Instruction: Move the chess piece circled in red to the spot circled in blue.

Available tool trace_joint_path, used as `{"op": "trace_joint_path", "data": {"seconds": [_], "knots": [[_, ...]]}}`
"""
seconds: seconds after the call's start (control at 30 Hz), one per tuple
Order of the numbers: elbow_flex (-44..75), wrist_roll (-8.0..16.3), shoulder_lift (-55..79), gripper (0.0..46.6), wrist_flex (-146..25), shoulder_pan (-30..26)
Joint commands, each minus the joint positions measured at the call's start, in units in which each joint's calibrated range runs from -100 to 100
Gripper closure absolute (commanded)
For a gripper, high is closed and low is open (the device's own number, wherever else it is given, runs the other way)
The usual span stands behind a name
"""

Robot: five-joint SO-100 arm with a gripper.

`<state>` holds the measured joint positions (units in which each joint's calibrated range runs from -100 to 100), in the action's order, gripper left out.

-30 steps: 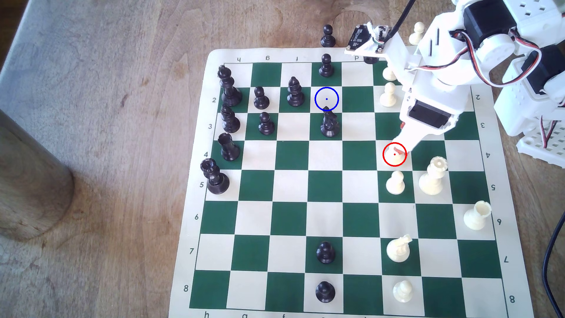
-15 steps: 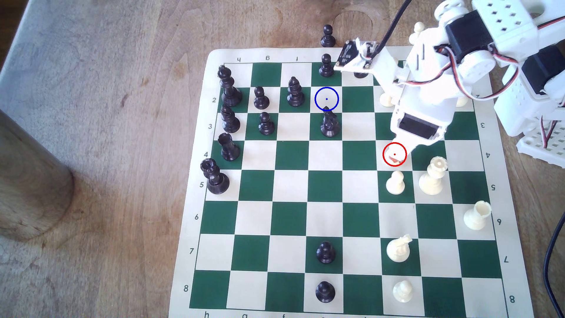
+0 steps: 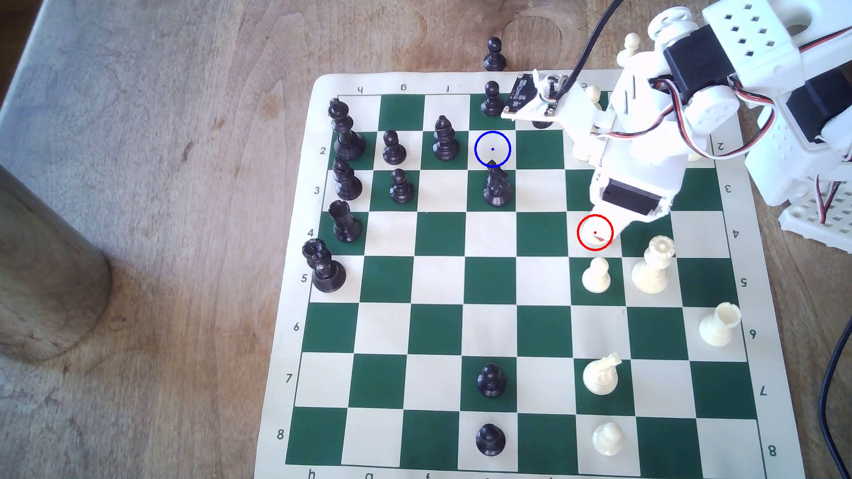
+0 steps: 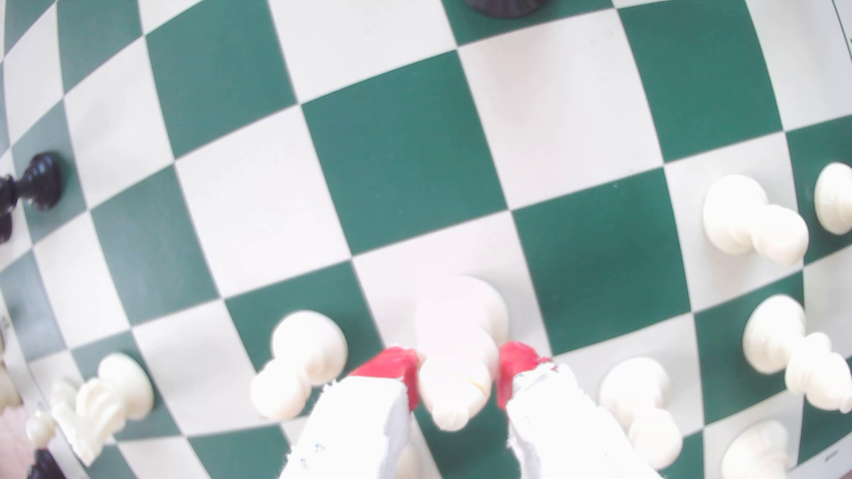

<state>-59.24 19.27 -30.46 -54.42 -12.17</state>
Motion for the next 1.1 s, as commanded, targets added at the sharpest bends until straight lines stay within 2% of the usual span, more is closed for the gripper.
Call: {"op": "trace_joint_path", "data": {"seconds": [0.0,0.23,0.5,0.63,0.87,1.07], "knots": [[2.40,0.54,-7.06,46.4,0.61,0.47],[6.20,-2.34,-15.64,46.4,-2.09,7.75],[12.55,-2.49,-17.93,46.4,-4.14,12.21],[18.35,-2.64,-13.69,46.4,-5.69,13.46],[28.33,-5.81,1.42,46.4,-3.73,20.42],[29.50,-7.13,7.62,46.3,-1.19,21.05]]}}
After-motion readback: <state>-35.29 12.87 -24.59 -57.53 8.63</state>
